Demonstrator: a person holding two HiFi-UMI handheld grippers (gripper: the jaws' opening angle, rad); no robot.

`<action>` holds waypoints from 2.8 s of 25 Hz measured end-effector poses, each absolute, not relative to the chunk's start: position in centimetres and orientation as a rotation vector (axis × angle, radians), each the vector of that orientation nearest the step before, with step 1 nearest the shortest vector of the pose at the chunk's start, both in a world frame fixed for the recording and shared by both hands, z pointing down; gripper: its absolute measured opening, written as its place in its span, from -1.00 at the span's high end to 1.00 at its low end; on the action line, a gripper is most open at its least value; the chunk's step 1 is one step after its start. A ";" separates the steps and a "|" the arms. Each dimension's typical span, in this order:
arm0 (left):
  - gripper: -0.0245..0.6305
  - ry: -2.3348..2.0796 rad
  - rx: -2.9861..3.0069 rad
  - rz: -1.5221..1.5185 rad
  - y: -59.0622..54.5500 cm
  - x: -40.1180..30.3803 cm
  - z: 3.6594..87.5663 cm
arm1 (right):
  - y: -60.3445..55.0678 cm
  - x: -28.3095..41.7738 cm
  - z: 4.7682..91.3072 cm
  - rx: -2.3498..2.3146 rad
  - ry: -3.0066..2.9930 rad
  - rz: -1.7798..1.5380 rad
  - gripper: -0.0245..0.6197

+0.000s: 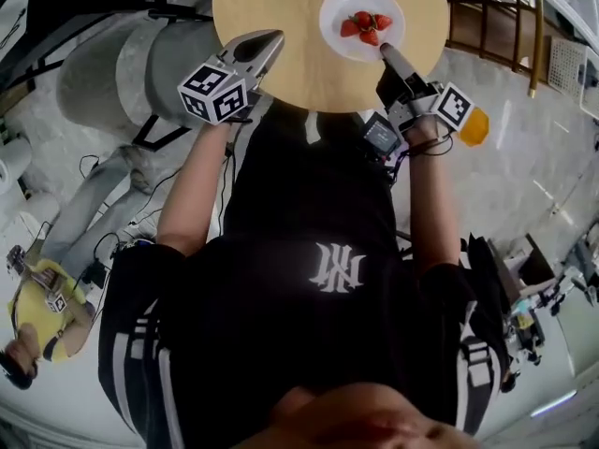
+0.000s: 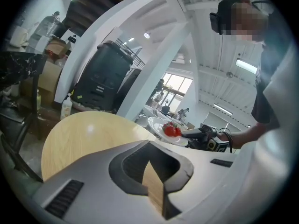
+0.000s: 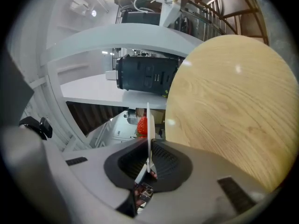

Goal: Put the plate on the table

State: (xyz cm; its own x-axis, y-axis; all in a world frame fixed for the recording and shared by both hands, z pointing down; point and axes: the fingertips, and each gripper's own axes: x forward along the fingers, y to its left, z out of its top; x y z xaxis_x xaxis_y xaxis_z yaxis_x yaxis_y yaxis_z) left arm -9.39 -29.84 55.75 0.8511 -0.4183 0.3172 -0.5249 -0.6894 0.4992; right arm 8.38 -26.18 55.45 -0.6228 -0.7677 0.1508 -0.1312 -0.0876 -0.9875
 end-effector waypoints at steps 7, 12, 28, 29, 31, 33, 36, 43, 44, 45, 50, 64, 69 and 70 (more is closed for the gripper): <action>0.89 -0.749 2.388 0.257 -30.0 -5.3 56.3 | -26.8 10.9 56.9 -0.904 1.693 -1.849 0.84; 0.89 -0.763 2.376 0.266 -31.2 -5.1 59.1 | -28.5 10.4 60.1 -0.884 1.686 -1.883 0.84; 0.89 -0.731 2.397 0.269 -30.4 -3.7 61.2 | -29.4 9.6 64.5 -0.934 1.741 -1.922 0.84; 0.89 -0.728 2.396 0.265 -30.4 -3.6 61.3 | -29.3 9.6 64.6 -0.933 1.740 -1.924 0.84; 0.89 -0.723 2.407 0.275 -30.2 -3.4 61.5 | -29.2 9.6 65.0 -0.934 1.735 -1.930 0.84; 0.89 -0.719 2.426 0.302 -30.1 -3.2 62.0 | -29.1 9.5 65.3 -0.935 1.734 -1.933 0.84; 0.89 -0.714 2.425 0.319 -30.1 -3.0 62.5 | -29.0 9.3 65.5 -0.931 1.732 -1.937 0.84; 0.89 -0.691 2.431 0.336 -30.0 -2.6 62.8 | -28.8 9.0 66.1 -0.931 1.726 -1.951 0.84; 0.89 -0.689 2.433 0.340 -30.0 -2.6 62.9 | -28.8 8.9 66.1 -0.931 1.723 -1.951 0.84; 0.89 -0.687 2.433 0.346 -29.9 -2.7 63.0 | -28.8 8.8 66.1 -0.931 1.720 -1.952 0.84; 0.89 -0.683 2.431 0.365 -30.0 -2.6 63.2 | -28.7 9.0 66.6 -0.949 1.714 -1.963 0.84; 0.89 -0.663 2.449 0.381 -29.3 -2.3 63.4 | -28.5 8.9 67.4 -1.020 1.732 -1.993 0.85; 0.89 -0.654 2.450 0.389 -29.0 -2.2 63.6 | -28.4 8.9 67.6 -1.087 1.785 -2.003 0.86; 0.89 -0.652 2.450 0.391 -28.9 -2.1 63.7 | -28.4 8.9 67.7 -1.102 1.792 -2.007 0.85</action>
